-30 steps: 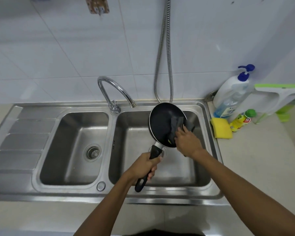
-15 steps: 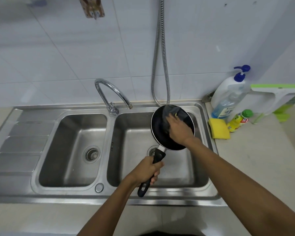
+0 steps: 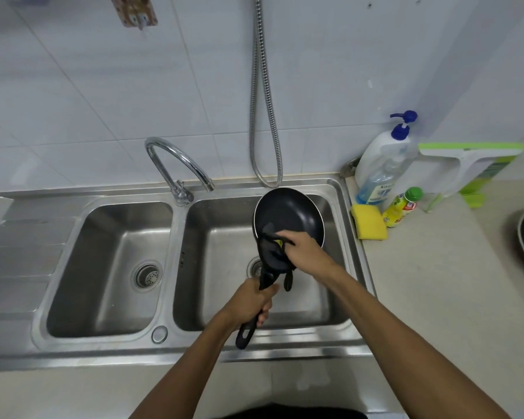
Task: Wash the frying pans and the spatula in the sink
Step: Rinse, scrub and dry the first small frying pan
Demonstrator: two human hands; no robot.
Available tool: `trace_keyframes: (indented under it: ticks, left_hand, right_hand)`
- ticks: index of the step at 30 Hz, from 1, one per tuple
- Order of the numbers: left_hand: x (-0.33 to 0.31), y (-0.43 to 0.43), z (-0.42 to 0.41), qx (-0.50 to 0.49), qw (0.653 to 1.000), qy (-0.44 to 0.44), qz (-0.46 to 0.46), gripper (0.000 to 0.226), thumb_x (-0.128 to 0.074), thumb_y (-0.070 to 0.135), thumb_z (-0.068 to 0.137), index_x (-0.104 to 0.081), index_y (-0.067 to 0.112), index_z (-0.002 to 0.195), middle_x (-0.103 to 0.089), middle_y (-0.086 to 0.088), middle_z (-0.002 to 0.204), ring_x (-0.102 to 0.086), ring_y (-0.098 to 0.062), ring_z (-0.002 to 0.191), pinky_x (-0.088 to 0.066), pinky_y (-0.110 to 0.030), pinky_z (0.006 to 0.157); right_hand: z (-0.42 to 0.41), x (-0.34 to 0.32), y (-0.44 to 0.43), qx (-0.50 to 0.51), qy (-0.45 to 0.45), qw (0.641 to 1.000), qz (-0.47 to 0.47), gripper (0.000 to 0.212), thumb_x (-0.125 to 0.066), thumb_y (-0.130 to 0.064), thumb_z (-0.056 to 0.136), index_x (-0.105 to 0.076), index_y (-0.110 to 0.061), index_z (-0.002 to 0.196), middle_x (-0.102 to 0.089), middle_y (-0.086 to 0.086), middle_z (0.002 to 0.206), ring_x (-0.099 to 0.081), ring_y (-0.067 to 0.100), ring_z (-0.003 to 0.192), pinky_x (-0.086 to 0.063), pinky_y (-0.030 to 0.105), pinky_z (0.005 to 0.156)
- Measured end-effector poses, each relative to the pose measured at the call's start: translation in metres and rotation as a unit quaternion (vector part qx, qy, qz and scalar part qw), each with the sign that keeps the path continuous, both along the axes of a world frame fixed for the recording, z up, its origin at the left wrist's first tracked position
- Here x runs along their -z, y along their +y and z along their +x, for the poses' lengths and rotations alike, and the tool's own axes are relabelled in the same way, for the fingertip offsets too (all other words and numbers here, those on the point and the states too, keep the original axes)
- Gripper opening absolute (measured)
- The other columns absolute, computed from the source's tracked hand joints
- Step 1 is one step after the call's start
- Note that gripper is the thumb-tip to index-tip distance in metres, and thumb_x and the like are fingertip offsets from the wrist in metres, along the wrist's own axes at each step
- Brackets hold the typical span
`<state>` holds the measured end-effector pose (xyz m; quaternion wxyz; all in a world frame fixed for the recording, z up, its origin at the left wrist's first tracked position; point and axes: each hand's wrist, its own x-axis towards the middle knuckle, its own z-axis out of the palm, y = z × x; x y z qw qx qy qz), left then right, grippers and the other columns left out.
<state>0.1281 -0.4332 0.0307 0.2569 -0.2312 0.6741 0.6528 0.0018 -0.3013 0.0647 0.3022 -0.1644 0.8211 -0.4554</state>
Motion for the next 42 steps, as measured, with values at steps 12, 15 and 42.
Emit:
trace_keyframes:
  ticks: [12,15,42]
  left_hand:
    - [0.005,0.035,-0.015,-0.087,0.996,0.02,0.023,0.027,-0.054,0.021,0.102,-0.048,0.009,0.079,-0.048,-0.004,0.056,-0.045,-0.016,0.043,-0.043,-0.027,0.044]
    - [0.008,0.044,-0.011,-0.099,0.994,0.024,0.038,0.029,-0.055,0.022,0.102,-0.049,0.01,0.077,-0.047,-0.006,0.055,-0.045,-0.018,0.043,-0.043,-0.027,0.045]
    - [-0.042,0.128,0.075,-0.063,0.989,0.093,0.098,0.065,-0.042,0.07,0.094,-0.064,0.013,0.114,-0.07,-0.012,0.087,-0.066,-0.035,0.067,-0.053,-0.033,0.047]
  right_hand:
    - [0.005,-0.022,0.172,0.114,0.179,0.973,0.093,0.046,-0.05,0.004,0.091,-0.071,-0.019,0.124,-0.07,-0.004,0.101,-0.063,0.018,0.086,-0.045,0.024,0.082]
    - [0.029,0.012,0.21,0.045,0.266,0.936,0.227,0.044,-0.058,0.002,0.084,-0.072,-0.017,0.121,-0.071,0.006,0.118,-0.066,0.037,0.092,-0.054,0.037,0.078]
    - [0.215,-0.016,0.095,0.241,-0.009,0.966,-0.097,0.038,-0.037,-0.045,0.107,-0.046,-0.045,0.144,-0.057,-0.02,0.064,-0.055,0.0,0.053,-0.047,0.027,0.053]
